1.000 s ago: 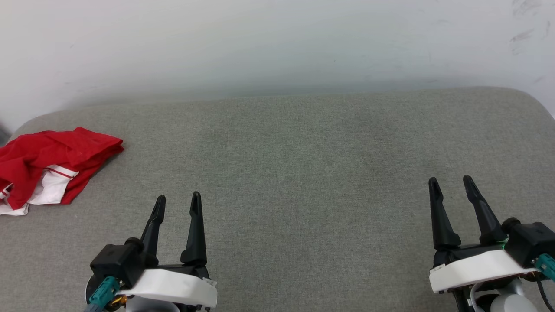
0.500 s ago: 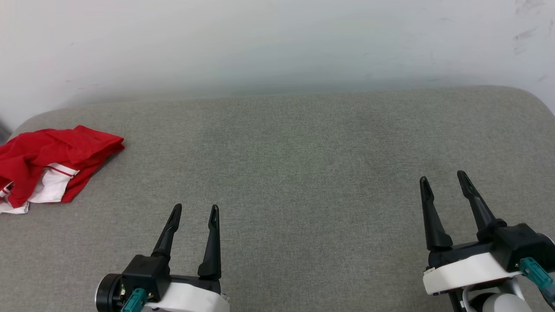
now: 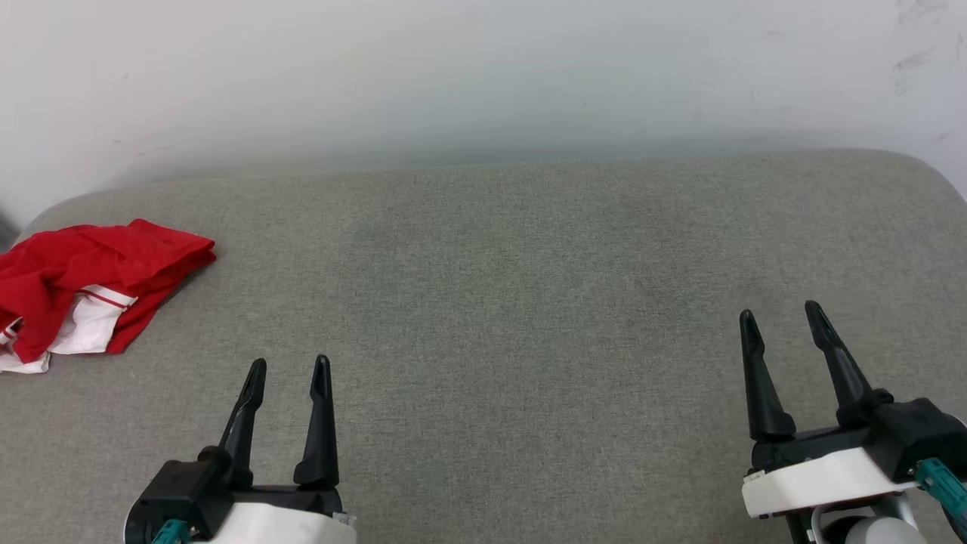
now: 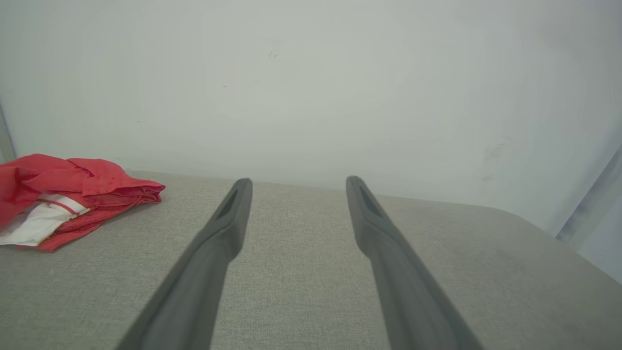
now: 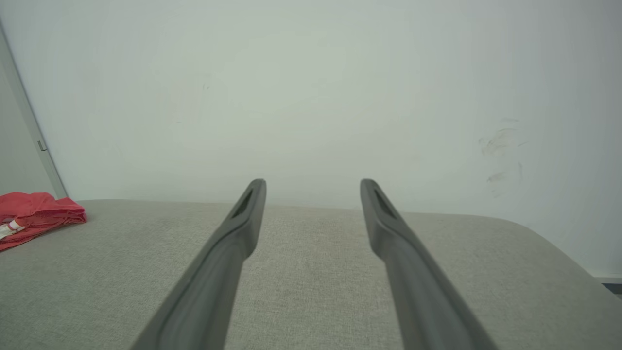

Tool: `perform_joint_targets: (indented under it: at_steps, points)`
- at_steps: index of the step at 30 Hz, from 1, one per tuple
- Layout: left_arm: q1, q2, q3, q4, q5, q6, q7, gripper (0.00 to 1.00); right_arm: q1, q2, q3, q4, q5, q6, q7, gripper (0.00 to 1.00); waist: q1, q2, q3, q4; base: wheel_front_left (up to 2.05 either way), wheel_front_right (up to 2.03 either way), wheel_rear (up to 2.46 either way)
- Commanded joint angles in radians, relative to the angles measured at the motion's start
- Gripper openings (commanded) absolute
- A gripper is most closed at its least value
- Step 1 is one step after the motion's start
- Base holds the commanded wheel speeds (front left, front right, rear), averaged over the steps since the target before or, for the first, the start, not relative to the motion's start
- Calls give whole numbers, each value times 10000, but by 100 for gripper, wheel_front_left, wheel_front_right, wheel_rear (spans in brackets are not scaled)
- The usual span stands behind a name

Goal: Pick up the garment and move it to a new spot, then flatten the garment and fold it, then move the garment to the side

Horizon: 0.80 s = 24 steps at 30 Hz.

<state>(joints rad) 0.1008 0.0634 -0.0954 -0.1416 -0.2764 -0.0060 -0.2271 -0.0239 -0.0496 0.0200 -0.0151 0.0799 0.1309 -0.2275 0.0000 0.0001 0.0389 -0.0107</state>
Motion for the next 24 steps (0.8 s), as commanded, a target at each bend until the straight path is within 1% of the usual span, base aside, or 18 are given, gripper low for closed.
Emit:
perform_joint_targets:
  at_steps: [1,4,7,11,19,24]
  points:
    - [152,-70,251,25,211,-356,-96,100,53,-13,50,21,-139,-3,-101,100,0,-1,5,-1,0,0,0]
    - [216,-121,492,210,296,-716,-156,100,115,-15,42,176,225,-3,-147,100,0,-1,-3,-3,0,0,0]
    - [328,-134,457,426,205,-900,-218,100,158,-12,138,342,222,-3,-202,100,0,-1,-15,-11,0,0,0]
    - [359,-133,417,523,287,-990,-270,100,145,-14,166,495,301,-3,-268,100,0,-1,-14,-21,0,0,0]
    - [405,-135,443,574,687,-1086,-409,100,157,-12,284,742,88,-3,-400,100,0,-1,-13,-54,0,0,0]
    - [417,-136,506,663,637,-1158,-386,100,126,-12,388,910,265,-3,-380,100,0,-1,-46,-68,0,0,0]
